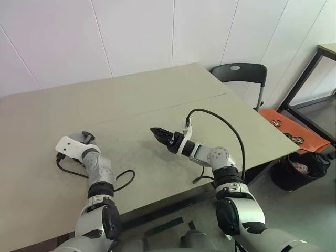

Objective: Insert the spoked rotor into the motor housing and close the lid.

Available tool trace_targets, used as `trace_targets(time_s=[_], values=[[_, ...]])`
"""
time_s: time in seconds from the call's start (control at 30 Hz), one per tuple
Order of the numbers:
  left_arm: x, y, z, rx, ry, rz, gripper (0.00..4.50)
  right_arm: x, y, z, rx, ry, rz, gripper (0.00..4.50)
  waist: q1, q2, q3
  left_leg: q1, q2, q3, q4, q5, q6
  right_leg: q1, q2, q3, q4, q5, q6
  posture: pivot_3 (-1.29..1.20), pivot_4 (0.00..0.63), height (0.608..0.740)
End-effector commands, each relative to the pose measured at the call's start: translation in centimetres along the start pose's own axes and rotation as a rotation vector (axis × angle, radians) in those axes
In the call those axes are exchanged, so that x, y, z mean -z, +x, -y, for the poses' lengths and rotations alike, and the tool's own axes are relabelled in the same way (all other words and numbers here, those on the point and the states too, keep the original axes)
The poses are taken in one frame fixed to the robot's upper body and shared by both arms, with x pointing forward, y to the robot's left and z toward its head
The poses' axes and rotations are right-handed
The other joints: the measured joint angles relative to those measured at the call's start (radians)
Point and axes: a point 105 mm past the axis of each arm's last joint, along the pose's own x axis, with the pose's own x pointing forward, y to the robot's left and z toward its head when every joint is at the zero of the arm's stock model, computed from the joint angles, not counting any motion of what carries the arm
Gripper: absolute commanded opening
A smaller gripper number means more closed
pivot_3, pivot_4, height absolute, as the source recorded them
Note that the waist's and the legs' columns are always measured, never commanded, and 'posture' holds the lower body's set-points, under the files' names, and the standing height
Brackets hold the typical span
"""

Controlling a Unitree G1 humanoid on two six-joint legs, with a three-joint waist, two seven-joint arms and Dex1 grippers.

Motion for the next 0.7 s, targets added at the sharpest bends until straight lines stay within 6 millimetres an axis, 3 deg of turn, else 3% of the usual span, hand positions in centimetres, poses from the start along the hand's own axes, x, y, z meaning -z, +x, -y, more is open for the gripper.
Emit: trace_targets(time_s=[0.03, 0.4, 0.7], values=[[0.4, 0.4, -4.1, -0.158, 0.067, -0.012, 4.48, 0.0, 0.4, -0.6, -0.029, -0.019, -0.004, 3.49, 0.0, 0.0, 0.0, 0.0, 0.0, 0.0, 0.0, 0.0, 0.0, 0.0, 0.0, 0.0, 0.0, 0.0, 0.0, 0.0, 0.0, 0.74], [0.6, 0.1, -6.0, -0.319, 0.201, -0.038, 4.48, 0.3, 0.6, -0.5, -0.028, -0.021, -0.013, 3.49, -0.001, 0.0, 0.0, 0.001, 0.0, 0.0, 0.0, 0.0, 0.0, 0.0, 0.0, 0.0, 0.0, 0.0, 0.0, 0.0, 0.0, 0.74], [1.7, -0.4, -6.4, -0.396, 0.237, -0.131, 4.48, 0.4, 0.5, -0.3, -0.021, -0.024, -0.013, 3.49, -0.002, 0.002, -0.002, 0.002, 0.001, 0.002, -0.001, 0.0, -0.001, 0.0, 0.0, 0.0, 0.0, 0.0, 0.0, 0.0, 0.0, 0.74]])
